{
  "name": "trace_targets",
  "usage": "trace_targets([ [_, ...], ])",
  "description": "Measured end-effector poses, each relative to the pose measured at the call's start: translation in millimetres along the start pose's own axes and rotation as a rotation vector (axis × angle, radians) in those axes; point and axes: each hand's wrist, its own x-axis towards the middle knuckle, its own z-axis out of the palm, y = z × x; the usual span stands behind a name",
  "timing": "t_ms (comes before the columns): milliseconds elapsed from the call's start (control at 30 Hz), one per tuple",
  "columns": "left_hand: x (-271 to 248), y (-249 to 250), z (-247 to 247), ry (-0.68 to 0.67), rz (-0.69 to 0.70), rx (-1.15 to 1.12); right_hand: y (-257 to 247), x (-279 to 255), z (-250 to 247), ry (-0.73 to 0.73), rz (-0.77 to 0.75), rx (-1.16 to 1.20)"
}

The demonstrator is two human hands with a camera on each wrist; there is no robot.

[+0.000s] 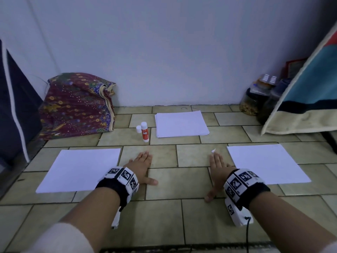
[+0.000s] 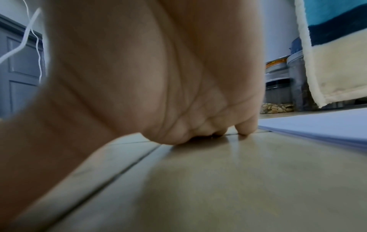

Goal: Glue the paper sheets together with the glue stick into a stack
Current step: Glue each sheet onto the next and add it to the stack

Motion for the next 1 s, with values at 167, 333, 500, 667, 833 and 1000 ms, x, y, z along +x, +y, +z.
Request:
trace_targets([
  [167, -23, -35, -12, 0.289, -0.09, 0.014, -1, -2, 2, 0.027, 0.003, -0.005],
  [333, -39, -85, -10, 0.184, -0.459, 0.06, -2, -4, 0, 0.012, 0.01, -0.002],
  [500, -45, -97, 3, 0.058, -0.432, 0.023, -3, -6, -2, 0.023, 0.021, -0.013],
  [667, -51, -106, 8, 0.053, -0.374, -0.027, -2, -4, -1, 0.023, 0.017, -0.014],
  [833, -56, -113, -3, 0.111, -0.404, -0.014, -1, -1, 0, 0.005, 0.019, -0.018],
  [1000, -76, -87, -37, 0.599, -0.454, 0.06, -2, 0, 1, 0.008, 0.026, -0.03],
])
